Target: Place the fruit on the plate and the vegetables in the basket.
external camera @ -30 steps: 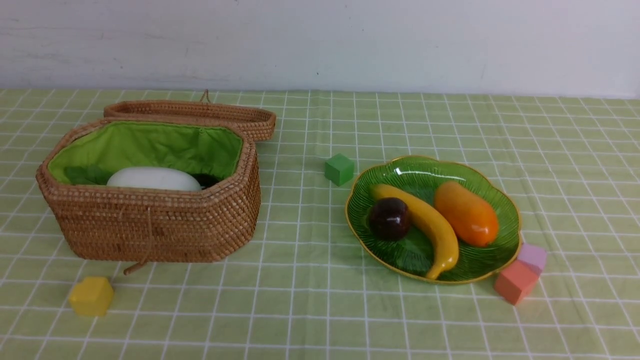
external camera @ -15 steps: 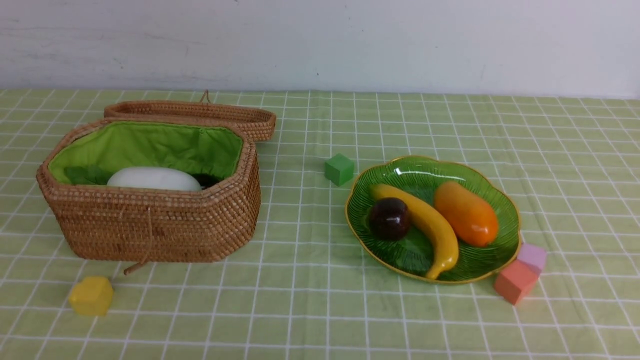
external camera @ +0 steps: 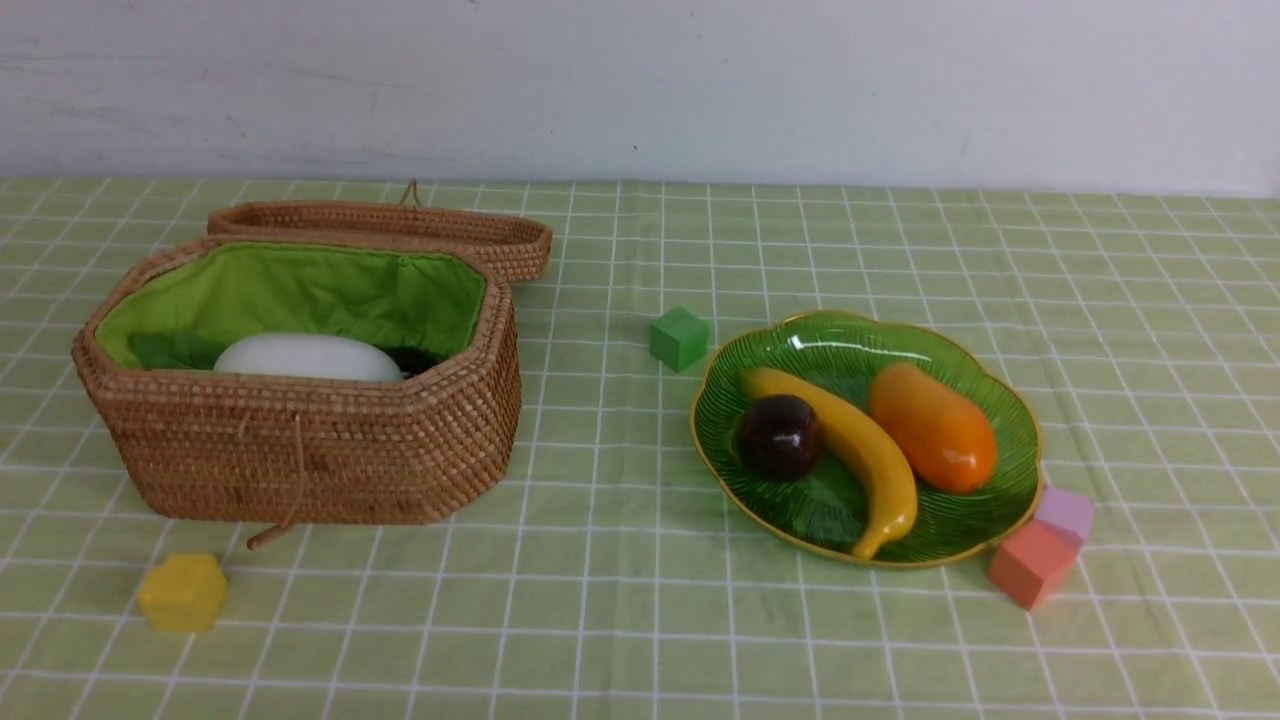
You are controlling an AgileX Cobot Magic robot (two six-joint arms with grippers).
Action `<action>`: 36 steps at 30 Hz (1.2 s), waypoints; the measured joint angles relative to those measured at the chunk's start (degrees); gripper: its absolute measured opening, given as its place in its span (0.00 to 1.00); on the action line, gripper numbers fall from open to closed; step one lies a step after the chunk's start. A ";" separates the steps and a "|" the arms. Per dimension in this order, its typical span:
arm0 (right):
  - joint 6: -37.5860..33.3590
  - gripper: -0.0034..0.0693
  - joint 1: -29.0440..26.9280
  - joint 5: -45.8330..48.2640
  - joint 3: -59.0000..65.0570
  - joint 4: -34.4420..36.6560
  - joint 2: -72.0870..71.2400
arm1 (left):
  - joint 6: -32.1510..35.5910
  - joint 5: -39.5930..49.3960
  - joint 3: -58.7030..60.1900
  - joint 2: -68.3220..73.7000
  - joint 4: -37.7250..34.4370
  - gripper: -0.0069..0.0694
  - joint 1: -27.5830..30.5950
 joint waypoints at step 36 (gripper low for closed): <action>0.00 0.06 0.00 0.00 0.00 0.00 0.00 | -0.64 -7.23 9.66 -0.14 -0.03 0.07 36.86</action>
